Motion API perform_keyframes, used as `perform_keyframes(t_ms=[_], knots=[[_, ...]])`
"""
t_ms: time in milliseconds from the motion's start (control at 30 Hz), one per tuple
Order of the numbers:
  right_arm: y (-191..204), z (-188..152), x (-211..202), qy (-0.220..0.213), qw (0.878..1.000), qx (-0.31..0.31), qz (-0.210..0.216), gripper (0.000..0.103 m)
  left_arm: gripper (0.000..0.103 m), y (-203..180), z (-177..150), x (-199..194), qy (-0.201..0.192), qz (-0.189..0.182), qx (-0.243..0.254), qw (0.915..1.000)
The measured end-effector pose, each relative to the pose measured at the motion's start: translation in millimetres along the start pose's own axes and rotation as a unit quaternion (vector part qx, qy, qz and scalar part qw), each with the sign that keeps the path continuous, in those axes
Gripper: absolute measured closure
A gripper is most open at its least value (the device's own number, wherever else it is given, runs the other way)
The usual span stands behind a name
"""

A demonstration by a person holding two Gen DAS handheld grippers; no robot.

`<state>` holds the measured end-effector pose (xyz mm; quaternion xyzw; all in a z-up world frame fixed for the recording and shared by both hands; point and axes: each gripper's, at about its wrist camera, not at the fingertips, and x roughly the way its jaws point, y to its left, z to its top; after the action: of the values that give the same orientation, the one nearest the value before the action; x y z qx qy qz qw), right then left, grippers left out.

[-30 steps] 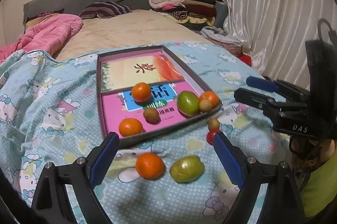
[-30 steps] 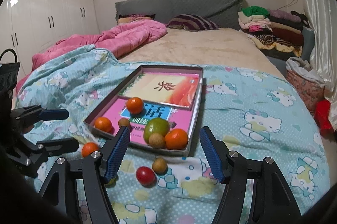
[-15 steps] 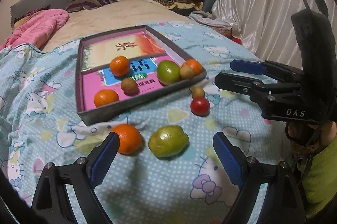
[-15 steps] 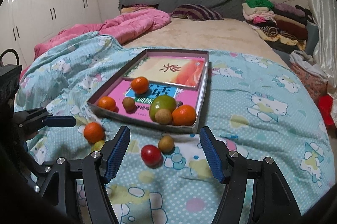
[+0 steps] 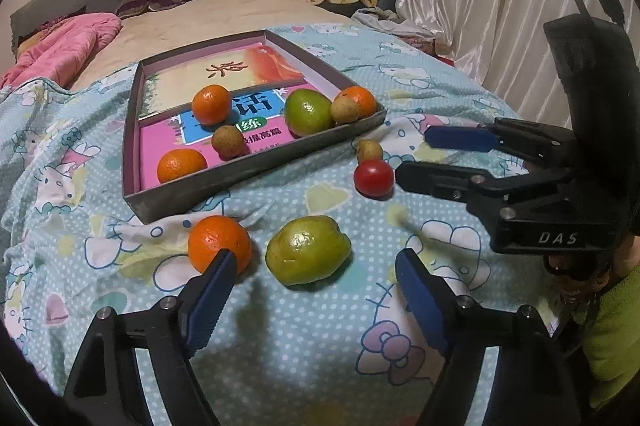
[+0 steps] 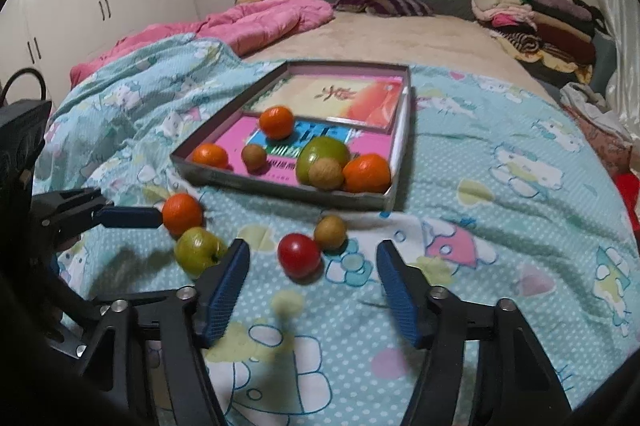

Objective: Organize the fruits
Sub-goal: 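Grasp the green pear with the left tool while the right grasps the red tomato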

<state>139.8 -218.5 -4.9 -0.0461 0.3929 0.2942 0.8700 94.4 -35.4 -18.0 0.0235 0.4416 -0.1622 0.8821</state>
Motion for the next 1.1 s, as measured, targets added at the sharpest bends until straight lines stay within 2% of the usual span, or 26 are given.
perform_keyframes(t_ms=[300,500,733,933,1100], knots=[[1,-7,23,0.035,0.999,-0.004,0.024,0.071,0.026,0,-2,6,0.002,0.002,0.003,1.0],[1,-5,31,0.041,0.999,-0.009,0.031,0.073,0.027,1,-1,7,-0.004,0.002,0.003,1.0],[2,0,43,0.05,0.998,-0.017,0.036,0.074,0.037,-2,0,17,0.005,-0.001,0.014,0.9999],[-4,0,36,0.044,0.997,0.002,0.062,0.075,0.04,-2,1,24,0.007,0.002,0.013,0.9999],[-9,1,27,0.033,0.997,0.012,0.064,0.075,0.045,-1,5,30,0.006,0.002,0.013,0.9999]])
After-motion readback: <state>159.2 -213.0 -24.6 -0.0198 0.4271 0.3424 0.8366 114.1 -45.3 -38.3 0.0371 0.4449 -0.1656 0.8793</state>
